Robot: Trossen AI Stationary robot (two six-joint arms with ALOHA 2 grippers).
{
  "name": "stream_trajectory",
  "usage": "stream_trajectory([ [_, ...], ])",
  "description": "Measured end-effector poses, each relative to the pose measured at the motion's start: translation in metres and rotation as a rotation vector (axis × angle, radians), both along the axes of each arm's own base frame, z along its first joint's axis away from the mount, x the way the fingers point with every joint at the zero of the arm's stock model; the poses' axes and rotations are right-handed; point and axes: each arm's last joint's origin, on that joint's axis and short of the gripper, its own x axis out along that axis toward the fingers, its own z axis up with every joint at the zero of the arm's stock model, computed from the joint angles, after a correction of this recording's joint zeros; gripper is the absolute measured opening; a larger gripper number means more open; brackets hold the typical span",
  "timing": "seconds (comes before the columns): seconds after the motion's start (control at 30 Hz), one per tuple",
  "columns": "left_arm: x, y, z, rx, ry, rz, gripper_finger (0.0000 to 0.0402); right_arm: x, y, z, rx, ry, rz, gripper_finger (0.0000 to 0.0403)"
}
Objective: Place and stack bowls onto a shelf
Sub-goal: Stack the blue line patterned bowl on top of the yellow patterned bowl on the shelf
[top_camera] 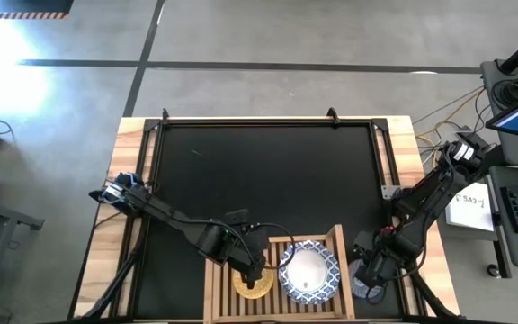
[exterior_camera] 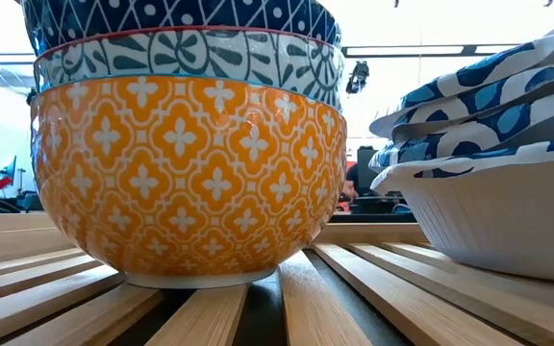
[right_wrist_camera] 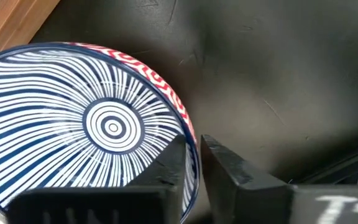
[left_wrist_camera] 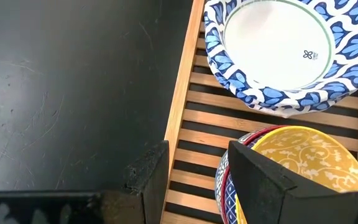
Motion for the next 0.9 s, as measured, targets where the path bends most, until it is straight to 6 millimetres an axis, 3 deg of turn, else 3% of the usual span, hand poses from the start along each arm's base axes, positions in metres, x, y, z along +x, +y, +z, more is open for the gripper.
stream_trajectory([
  [0.13,0.0,0.0,0.0,0.0,0.0,0.0,0.0149,0.0,0.0,0.0,0.001,0.004,-0.005,0.0015],
  [0.43,-0.002,0.004,-0.001,0.037,0.024,0.011,0.0149,-0.001,-0.005,0.0,-0.041,0.034,-0.027,0.0011],
  [0.6,-0.004,0.008,0.002,0.047,0.032,0.007,0.0149,-0.005,-0.022,0.007,-0.111,0.087,-0.066,0.001],
  [0.9,-0.005,0.012,0.002,0.06,0.052,0.01,0.0149,-0.014,-0.073,0.033,-0.274,0.054,-0.198,0.0009],
])
